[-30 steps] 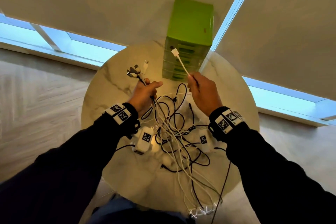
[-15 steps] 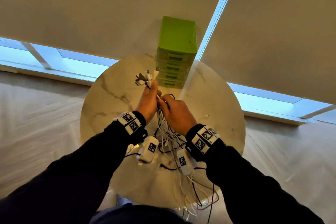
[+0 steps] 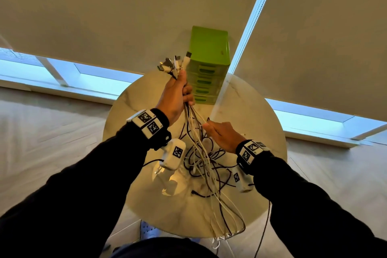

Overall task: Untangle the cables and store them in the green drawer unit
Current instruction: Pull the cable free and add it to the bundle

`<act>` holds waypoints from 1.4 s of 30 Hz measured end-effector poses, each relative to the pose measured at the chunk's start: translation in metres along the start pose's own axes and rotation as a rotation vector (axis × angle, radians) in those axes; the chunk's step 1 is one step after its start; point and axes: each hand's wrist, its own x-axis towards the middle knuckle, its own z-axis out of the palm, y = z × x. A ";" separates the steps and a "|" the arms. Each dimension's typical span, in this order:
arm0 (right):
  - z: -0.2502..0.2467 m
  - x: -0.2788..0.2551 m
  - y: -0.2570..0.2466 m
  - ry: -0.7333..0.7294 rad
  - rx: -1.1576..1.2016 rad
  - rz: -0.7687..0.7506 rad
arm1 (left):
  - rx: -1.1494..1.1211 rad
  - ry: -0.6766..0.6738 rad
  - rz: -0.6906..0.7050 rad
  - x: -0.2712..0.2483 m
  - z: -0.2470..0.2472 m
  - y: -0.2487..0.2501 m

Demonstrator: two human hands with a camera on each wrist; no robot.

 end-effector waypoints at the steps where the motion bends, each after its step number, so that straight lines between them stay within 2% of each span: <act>1: 0.000 -0.001 0.006 -0.037 -0.060 0.013 | -0.011 0.003 0.009 0.000 0.001 0.008; 4: -0.010 -0.008 0.024 -0.109 -0.202 0.062 | -0.035 -0.007 0.063 0.001 0.001 0.033; 7: -0.029 -0.011 0.040 -0.042 -0.242 0.092 | -0.046 -0.001 0.126 0.004 -0.003 0.058; 10: -0.046 -0.006 0.045 -0.008 -0.241 0.129 | -0.019 0.062 0.189 0.005 -0.010 0.069; 13: -0.056 0.000 0.040 0.112 -0.104 0.170 | -0.006 0.112 0.200 0.004 -0.015 0.063; 16: -0.060 0.009 0.020 0.230 0.050 0.190 | 0.045 0.145 0.148 0.003 -0.017 0.042; 20: -0.062 0.020 -0.018 0.278 0.161 0.123 | 0.225 0.173 0.042 0.000 -0.014 0.004; 23: -0.061 0.024 -0.043 0.238 0.166 0.002 | 0.375 0.213 -0.030 -0.005 -0.007 -0.017; 25: -0.058 0.027 -0.055 0.175 0.138 -0.089 | 0.398 0.234 -0.069 -0.006 -0.004 -0.024; 29: -0.046 0.032 -0.062 0.127 0.110 -0.216 | 0.217 0.251 -0.110 -0.002 0.000 -0.025; 34: -0.041 0.032 -0.063 0.133 0.038 -0.243 | 0.211 0.179 -0.161 0.000 -0.001 -0.026; 37: -0.040 0.028 -0.062 0.083 0.069 -0.246 | 0.186 0.192 -0.184 0.001 0.002 -0.021; 42: -0.023 0.025 -0.030 -0.051 0.028 -0.063 | 0.163 0.157 -0.157 -0.002 0.006 -0.002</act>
